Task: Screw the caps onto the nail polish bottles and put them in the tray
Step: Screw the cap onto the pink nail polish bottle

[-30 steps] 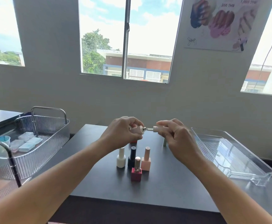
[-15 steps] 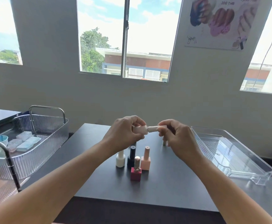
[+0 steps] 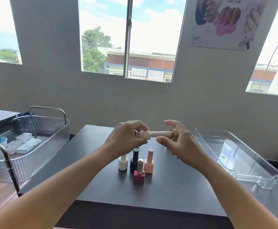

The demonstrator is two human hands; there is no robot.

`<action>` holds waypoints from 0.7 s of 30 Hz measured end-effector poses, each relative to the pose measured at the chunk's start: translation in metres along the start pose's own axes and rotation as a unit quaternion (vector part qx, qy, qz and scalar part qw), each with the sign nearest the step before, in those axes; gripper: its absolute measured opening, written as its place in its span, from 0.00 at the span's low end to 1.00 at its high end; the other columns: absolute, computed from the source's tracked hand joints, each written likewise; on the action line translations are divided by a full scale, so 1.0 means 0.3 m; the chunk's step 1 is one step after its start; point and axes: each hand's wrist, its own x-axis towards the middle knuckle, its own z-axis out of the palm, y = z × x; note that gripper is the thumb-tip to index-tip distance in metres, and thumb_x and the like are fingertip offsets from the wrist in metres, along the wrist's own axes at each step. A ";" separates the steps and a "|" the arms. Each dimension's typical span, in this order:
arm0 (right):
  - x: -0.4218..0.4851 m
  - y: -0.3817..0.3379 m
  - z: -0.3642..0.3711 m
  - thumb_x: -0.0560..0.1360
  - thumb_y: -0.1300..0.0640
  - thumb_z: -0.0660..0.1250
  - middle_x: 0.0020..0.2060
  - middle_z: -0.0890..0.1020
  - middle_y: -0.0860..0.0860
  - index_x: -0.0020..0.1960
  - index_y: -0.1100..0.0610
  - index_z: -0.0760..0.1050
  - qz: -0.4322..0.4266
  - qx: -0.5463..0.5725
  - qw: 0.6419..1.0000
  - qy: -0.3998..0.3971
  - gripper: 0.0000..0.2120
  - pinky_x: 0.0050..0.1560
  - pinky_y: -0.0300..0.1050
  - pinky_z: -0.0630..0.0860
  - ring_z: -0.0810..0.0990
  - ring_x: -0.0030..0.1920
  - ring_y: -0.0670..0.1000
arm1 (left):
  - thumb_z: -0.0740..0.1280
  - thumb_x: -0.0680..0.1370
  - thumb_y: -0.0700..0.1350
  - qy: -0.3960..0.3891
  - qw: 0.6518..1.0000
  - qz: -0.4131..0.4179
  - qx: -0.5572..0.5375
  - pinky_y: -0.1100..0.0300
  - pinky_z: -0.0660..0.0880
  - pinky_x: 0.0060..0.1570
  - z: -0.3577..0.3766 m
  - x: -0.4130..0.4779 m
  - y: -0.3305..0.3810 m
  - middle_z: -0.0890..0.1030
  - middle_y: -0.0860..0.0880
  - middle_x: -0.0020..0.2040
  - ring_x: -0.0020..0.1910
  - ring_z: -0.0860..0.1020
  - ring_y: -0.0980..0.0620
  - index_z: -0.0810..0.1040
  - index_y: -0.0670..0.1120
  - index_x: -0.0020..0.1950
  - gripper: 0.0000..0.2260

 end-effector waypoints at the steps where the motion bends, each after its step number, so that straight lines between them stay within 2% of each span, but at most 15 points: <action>1: 0.001 0.005 0.002 0.73 0.47 0.71 0.37 0.81 0.44 0.59 0.43 0.70 -0.009 0.008 1.000 0.002 0.17 0.35 0.41 0.74 0.77 0.30 0.45 | 0.77 0.68 0.48 0.001 1.000 0.000 0.000 0.73 0.70 0.37 0.000 0.001 -0.002 0.82 0.58 0.44 0.41 0.78 0.61 0.82 0.58 0.49 0.12; 3: 0.001 0.003 0.005 0.74 0.56 0.71 0.36 0.83 0.44 0.50 0.45 0.74 -0.022 0.023 0.999 0.009 0.09 0.32 0.40 0.73 0.76 0.27 0.46 | 0.77 0.68 0.47 0.001 1.000 0.004 0.006 0.74 0.69 0.36 0.001 0.002 -0.003 0.81 0.58 0.43 0.41 0.78 0.62 0.82 0.58 0.49 0.12; 5: 0.000 0.000 0.000 0.76 0.54 0.69 0.33 0.85 0.44 0.45 0.49 0.76 -0.019 0.036 0.999 0.015 0.02 0.28 0.39 0.72 0.75 0.23 0.48 | 0.77 0.68 0.47 -0.001 1.000 0.011 0.005 0.74 0.70 0.36 0.005 0.002 -0.003 0.81 0.60 0.42 0.42 0.78 0.62 0.82 0.58 0.48 0.12; 6: -0.001 -0.003 -0.004 0.77 0.50 0.67 0.31 0.85 0.44 0.43 0.50 0.77 -0.016 0.033 0.999 0.020 0.06 0.27 0.37 0.72 0.75 0.21 0.49 | 0.77 0.68 0.47 -0.001 1.000 0.015 0.001 0.74 0.71 0.37 0.008 0.002 -0.003 0.81 0.60 0.42 0.42 0.78 0.63 0.82 0.58 0.48 0.12; 10: -0.002 -0.010 -0.011 0.74 0.30 0.58 0.23 0.83 0.51 0.31 0.56 0.77 0.033 0.030 0.999 0.021 0.31 0.22 0.36 0.68 0.72 0.16 0.51 | 0.77 0.68 0.47 0.002 1.000 0.031 -0.001 0.74 0.71 0.40 0.014 0.002 -0.005 0.80 0.60 0.41 0.43 0.77 0.62 0.81 0.58 0.47 0.11; 13: 0.004 -0.008 -0.014 0.69 0.22 0.50 0.23 0.83 0.52 0.33 0.55 0.80 0.065 0.014 0.998 -0.004 0.39 0.26 0.40 0.70 0.75 0.17 0.51 | 0.77 0.68 0.47 -0.001 1.000 0.028 0.007 0.75 0.71 0.38 0.012 0.005 -0.007 0.80 0.61 0.41 0.44 0.77 0.63 0.81 0.58 0.47 0.12; 15: 0.006 -0.008 -0.019 0.68 0.22 0.51 0.30 0.85 0.47 0.45 0.50 0.80 0.050 0.000 0.998 -0.023 0.35 0.29 0.40 0.71 0.79 0.21 0.49 | 0.77 0.68 0.47 -0.002 1.000 0.022 0.016 0.74 0.70 0.36 0.009 0.007 -0.009 0.80 0.61 0.41 0.44 0.77 0.64 0.82 0.58 0.48 0.11; 17: 0.003 -0.005 -0.021 0.69 0.29 0.62 0.37 0.85 0.41 0.59 0.45 0.73 0.011 -0.014 0.999 -0.032 0.26 0.31 0.36 0.72 0.81 0.24 0.46 | 0.77 0.68 0.48 0.000 1.000 0.014 0.017 0.73 0.69 0.35 0.005 0.009 -0.011 0.80 0.61 0.41 0.43 0.76 0.66 0.82 0.58 0.48 0.11; 19: 0.000 0.003 -0.017 0.71 0.42 0.72 0.39 0.84 0.40 0.57 0.42 0.71 -0.023 -0.015 0.999 -0.019 0.18 0.36 0.40 0.75 0.81 0.25 0.48 | 0.77 0.68 0.48 0.001 1.000 0.009 0.014 0.74 0.69 0.35 0.002 0.011 -0.012 0.80 0.60 0.41 0.42 0.77 0.66 0.82 0.58 0.48 0.11; 21: -0.001 0.005 -0.011 0.74 0.49 0.71 0.38 0.84 0.41 0.50 0.44 0.73 -0.045 -0.015 0.999 0.000 0.08 0.37 0.44 0.77 0.80 0.24 0.51 | 0.77 0.68 0.47 -0.002 1.000 0.011 0.017 0.74 0.69 0.35 0.003 0.012 -0.010 0.80 0.61 0.42 0.42 0.77 0.66 0.82 0.58 0.49 0.12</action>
